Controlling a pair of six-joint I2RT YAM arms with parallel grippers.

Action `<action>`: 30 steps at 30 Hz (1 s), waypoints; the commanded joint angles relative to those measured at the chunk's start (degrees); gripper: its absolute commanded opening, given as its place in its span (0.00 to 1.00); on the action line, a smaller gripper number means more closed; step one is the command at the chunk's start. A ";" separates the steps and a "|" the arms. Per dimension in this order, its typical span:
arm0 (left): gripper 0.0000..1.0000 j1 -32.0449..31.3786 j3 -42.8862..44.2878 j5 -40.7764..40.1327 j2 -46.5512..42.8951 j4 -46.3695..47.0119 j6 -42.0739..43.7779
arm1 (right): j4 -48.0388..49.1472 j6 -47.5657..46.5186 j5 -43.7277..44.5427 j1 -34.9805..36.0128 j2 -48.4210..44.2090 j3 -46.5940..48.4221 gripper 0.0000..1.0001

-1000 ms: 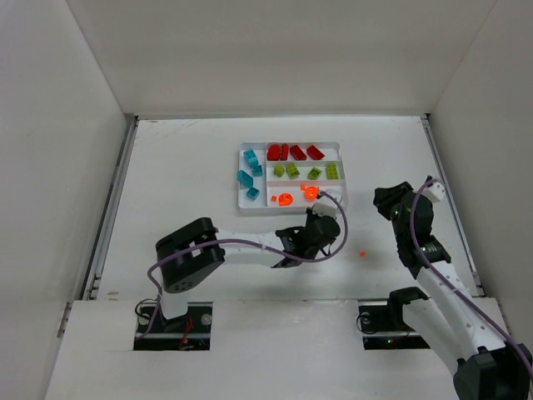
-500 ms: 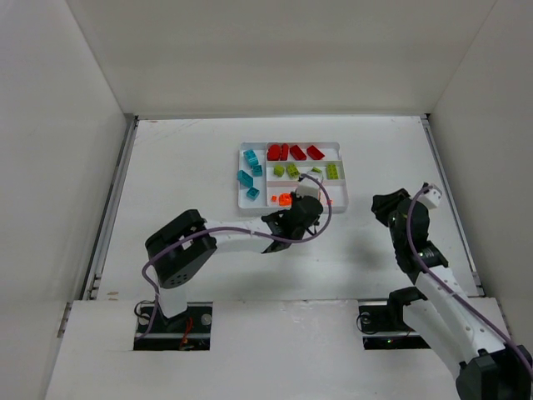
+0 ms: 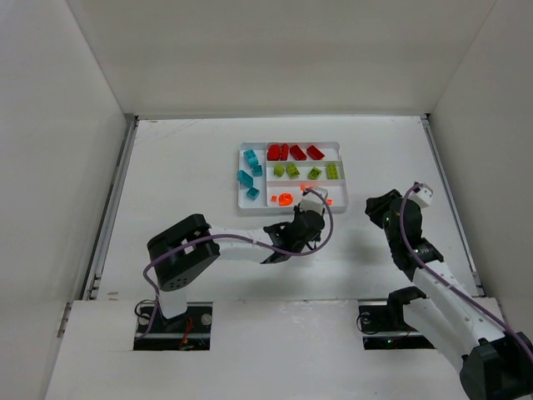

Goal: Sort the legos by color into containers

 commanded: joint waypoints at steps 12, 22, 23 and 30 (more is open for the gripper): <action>1.00 10.85 -19.25 -5.16 -30.46 -0.77 -3.01 | 1.72 -1.76 0.77 1.75 -4.09 0.40 0.53; 1.00 25.09 -30.33 -6.92 -57.80 -22.12 -17.06 | -1.26 -2.63 6.65 8.17 -6.89 0.83 1.00; 1.00 27.37 -30.86 -7.27 -60.69 -25.01 -18.91 | -2.58 -2.72 7.70 8.52 -7.60 1.10 1.00; 1.00 40.04 -33.77 -5.17 -73.81 -41.11 -25.52 | -6.80 -2.73 10.97 8.71 -13.48 -0.65 1.00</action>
